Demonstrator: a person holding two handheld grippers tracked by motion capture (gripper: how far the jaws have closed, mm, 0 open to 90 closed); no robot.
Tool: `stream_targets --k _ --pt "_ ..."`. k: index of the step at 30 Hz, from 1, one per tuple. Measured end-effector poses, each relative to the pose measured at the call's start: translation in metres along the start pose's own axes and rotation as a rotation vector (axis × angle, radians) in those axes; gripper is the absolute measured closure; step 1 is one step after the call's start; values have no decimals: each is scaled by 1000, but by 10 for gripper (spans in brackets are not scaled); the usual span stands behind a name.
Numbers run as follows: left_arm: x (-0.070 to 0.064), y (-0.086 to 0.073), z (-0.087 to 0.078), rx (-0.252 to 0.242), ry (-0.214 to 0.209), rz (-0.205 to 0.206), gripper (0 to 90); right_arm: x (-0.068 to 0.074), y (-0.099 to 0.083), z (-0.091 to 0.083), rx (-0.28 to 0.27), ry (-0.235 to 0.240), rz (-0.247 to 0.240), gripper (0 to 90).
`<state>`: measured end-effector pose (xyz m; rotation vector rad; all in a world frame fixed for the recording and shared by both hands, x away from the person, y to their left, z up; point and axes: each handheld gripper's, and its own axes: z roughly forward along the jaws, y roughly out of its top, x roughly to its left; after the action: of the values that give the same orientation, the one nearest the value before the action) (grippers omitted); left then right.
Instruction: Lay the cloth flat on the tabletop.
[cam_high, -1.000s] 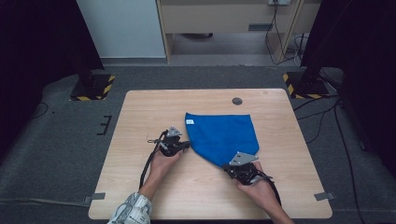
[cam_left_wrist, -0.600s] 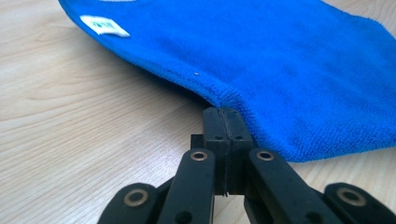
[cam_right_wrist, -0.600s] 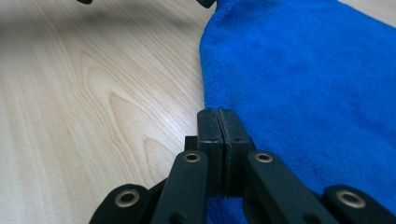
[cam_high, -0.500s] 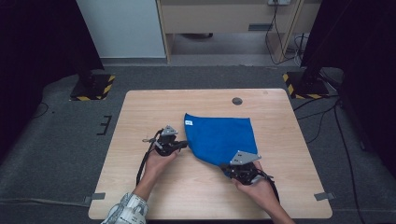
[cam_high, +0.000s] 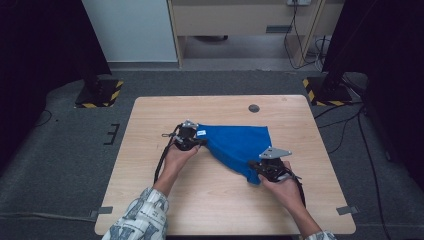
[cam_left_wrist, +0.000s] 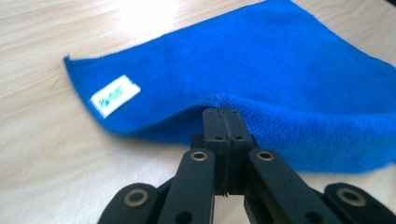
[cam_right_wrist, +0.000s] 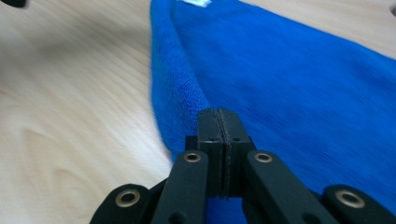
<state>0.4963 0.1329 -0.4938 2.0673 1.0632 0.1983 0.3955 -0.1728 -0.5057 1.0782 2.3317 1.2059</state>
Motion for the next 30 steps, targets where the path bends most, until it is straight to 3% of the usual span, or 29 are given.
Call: stream_targets --k 3,6,11,13,15,19,21,25,30 --pt "-1 5 16 25 10 -4 900 -9 -4 6 26 -21 14 893" --pt "-4 10 29 42 24 17 900 -16 -6 12 40 -40 32 893" --pt "-4 6 44 54 13 -5 900 -28 -9 18 54 -57 75 889" --pt "-5 3 45 30 7 4 887 -30 -10 18 50 -53 93 851" --pt "-5 2 42 -5 27 12 770 -30 -9 16 34 -55 108 780" --pt "-6 2 28 -68 23 14 596 -28 -5 7 -7 -71 115 556" --pt "-9 0 19 -83 13 28 595 -26 -4 3 -16 -92 108 471" --pt "-14 -5 2 -94 19 40 558 -17 -6 -5 -20 -95 95 386" --pt "-24 -23 -8 -90 -17 57 565 -10 -5 -14 -41 -124 95 360"
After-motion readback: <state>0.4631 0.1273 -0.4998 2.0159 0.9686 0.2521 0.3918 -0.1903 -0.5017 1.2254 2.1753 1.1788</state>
